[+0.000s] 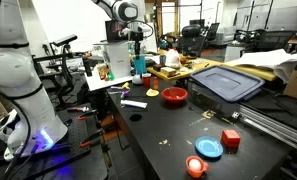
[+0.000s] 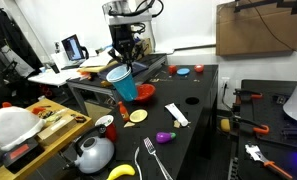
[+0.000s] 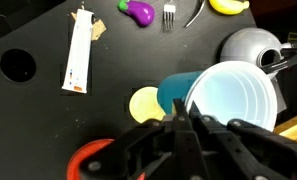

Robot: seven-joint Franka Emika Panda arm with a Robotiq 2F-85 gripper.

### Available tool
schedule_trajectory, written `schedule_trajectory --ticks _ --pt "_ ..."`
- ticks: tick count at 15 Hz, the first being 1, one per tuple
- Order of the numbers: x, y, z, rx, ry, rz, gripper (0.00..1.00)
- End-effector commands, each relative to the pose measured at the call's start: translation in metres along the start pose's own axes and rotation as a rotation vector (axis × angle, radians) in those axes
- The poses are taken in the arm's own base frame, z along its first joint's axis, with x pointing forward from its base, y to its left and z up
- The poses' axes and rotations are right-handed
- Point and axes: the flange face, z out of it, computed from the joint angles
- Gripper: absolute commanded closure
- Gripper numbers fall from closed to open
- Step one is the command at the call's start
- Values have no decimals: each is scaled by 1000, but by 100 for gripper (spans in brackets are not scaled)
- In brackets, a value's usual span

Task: Move the stacked blue cups to the right.

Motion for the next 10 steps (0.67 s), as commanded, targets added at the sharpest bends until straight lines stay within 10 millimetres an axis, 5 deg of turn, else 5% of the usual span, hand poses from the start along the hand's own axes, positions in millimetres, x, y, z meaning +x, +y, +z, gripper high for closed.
schedule_trajectory --ticks 1,10 --pt "-5 45 -23 1 25 78 99" --pt "27 138 -34 3 48 298 99"
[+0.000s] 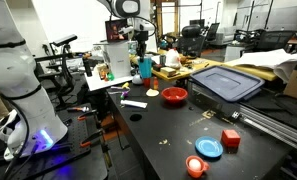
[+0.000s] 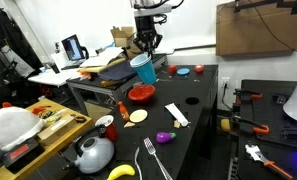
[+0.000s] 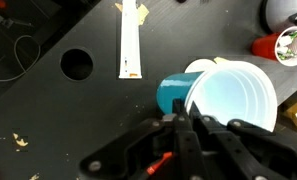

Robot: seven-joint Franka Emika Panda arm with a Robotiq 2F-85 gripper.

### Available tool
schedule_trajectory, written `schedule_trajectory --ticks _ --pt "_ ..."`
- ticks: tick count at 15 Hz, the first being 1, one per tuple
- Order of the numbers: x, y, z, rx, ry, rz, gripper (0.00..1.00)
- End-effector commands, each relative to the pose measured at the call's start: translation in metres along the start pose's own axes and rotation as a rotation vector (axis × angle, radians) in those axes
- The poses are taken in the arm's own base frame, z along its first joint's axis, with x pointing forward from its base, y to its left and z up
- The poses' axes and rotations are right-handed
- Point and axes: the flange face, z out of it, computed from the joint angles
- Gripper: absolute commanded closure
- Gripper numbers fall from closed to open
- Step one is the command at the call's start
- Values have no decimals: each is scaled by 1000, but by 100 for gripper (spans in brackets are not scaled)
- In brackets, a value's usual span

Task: Move the stacked blue cups to the right.

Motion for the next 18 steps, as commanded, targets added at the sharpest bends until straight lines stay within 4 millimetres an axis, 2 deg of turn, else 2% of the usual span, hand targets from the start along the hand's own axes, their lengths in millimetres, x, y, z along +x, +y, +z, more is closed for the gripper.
schedule_trajectory --ticks 1,9,18 --pt "6 30 -10 15 26 101 99" --pt "26 92 -18 54 22 310 99" --pt "43 182 -11 80 34 603 99"
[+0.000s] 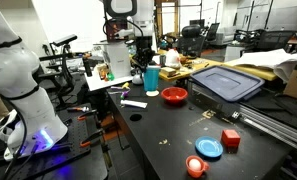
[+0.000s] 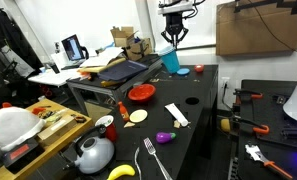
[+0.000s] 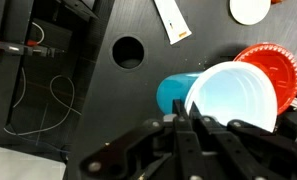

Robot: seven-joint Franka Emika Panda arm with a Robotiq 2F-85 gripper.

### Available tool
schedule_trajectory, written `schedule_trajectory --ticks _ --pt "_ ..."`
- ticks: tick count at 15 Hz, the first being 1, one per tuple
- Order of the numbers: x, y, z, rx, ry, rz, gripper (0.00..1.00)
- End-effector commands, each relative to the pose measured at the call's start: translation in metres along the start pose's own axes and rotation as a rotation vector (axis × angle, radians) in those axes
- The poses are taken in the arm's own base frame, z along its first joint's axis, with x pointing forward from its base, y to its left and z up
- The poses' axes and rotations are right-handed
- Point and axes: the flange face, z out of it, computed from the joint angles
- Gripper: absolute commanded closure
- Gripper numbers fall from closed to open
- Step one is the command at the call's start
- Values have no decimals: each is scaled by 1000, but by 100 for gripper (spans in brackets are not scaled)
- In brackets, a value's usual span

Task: Move the stacked blue cups to the right.

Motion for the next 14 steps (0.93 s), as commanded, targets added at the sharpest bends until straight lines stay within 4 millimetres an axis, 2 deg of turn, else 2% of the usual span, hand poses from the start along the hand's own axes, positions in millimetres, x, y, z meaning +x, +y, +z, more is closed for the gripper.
schedule_trajectory --ticks 1,4,7,10,11,14 --pt "11 32 -2 33 16 120 99" --pt "29 50 -2 10 62 203 99" --pt "37 59 -11 6 100 248 99" --pt "30 57 -26 50 90 232 99" --pt "43 52 -13 0 84 222 94" --pt "37 52 -24 23 91 216 94"
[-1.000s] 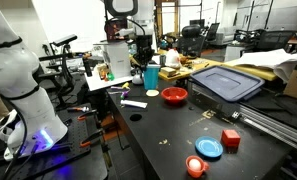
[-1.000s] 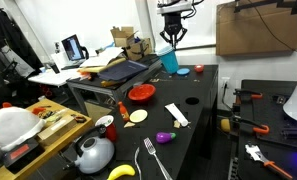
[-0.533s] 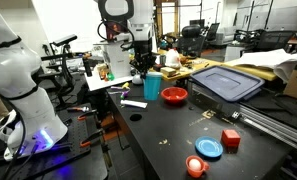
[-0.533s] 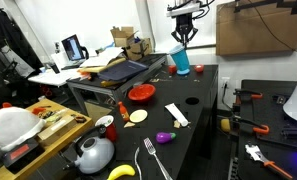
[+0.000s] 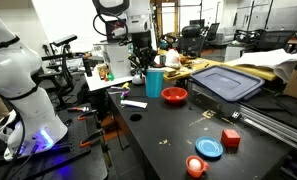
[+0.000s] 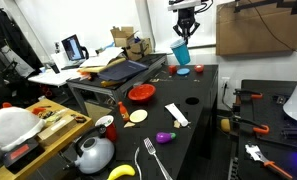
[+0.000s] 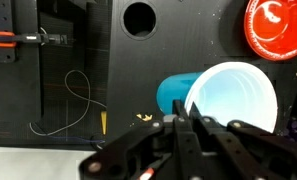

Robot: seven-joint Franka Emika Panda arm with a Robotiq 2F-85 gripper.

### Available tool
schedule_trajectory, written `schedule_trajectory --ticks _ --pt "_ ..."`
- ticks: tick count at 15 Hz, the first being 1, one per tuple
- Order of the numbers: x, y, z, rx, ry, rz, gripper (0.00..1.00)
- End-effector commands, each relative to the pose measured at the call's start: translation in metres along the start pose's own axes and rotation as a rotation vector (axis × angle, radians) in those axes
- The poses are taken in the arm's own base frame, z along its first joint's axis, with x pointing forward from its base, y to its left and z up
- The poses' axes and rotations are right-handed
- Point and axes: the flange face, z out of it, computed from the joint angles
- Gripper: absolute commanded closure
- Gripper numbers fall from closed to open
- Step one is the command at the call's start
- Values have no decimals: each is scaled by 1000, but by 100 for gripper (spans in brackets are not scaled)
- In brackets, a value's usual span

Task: Move the stacked blue cups to the right.

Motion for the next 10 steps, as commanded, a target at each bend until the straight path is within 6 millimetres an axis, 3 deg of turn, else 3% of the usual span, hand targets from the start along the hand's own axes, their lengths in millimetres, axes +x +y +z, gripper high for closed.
schedule_trajectory --ticks 1,6,8,10 --pt "0 0 -1 1 0 0 94" --pt "-3 -9 3 -12 -5 -1 99" --pt "6 -14 9 -23 -12 29 99" --pt "32 -14 20 -39 -22 95 99"
